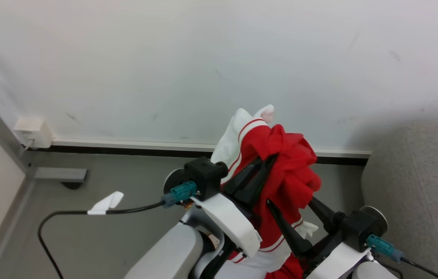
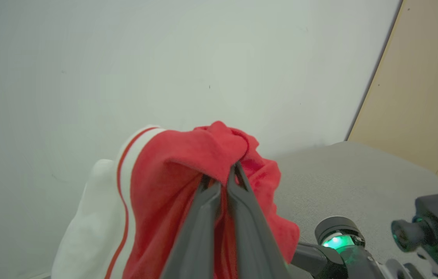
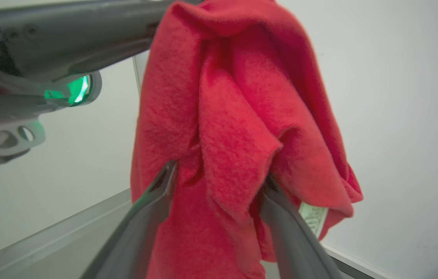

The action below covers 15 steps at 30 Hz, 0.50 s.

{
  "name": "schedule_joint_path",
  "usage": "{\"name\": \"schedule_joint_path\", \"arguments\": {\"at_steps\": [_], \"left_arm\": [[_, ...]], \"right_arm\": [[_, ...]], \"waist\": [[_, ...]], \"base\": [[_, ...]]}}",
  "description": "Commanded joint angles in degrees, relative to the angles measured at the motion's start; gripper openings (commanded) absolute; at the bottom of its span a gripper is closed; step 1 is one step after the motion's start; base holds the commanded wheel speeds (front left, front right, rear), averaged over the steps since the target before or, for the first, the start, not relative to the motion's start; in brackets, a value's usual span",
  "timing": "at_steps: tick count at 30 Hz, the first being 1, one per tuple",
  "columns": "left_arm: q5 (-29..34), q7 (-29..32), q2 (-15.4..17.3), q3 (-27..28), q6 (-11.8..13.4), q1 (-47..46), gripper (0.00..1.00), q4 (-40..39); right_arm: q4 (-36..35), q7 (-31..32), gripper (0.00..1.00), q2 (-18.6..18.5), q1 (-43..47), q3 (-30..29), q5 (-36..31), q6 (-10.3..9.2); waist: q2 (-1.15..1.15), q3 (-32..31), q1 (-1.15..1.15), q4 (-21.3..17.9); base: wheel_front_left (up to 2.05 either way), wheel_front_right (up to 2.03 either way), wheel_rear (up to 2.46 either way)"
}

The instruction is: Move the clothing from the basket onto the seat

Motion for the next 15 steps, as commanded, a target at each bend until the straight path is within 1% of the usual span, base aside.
{"name": "schedule_joint_path", "arguments": {"at_steps": [1, 5, 10, 13, 15], "left_arm": [[0.16, -0.16, -0.05, -0.09, -0.22, -0.51, 0.0, 0.06], [-0.67, -0.06, -0.84, -2.28, -0.74, -0.58, 0.0, 0.38], [-1.86, 0.16, -1.29, -5.17, -1.08, -0.44, 0.0, 0.26], [-2.68, 0.18, -1.42, -6.24, -0.81, -0.22, 0.0, 0.08], [-3.2, 0.08, -1.47, -6.74, -0.57, -0.21, 0.0, 0.0]], "right_arm": [[0.29, 0.05, 1.0, -0.14, -0.59, 0.27, 0.64, -0.14], [2.56, 0.05, 1.0, 0.13, -1.68, 1.77, 1.49, -0.14], [4.57, 0.05, 1.0, 0.77, -2.51, 1.71, 2.06, -0.14], [5.31, 0.06, 1.0, 1.17, -2.75, 1.55, 2.59, -0.14], [5.72, 0.06, 0.49, 1.28, -2.81, 1.45, 2.76, -0.14]], "waist": [[0.0, -0.29, -0.01, 0.91], [0.0, -0.69, -0.01, 2.73], [0.0, -1.2, -0.01, 4.7], [0.0, -1.34, -0.01, 5.33], [0.0, -1.39, -0.01, 5.55]], "base": [[0.0, 0.0, 0.0], [0.0, 0.0, 0.0], [0.0, 0.0, 0.0], [0.0, 0.0, 0.0], [0.0, 0.0, 0.0]]}}
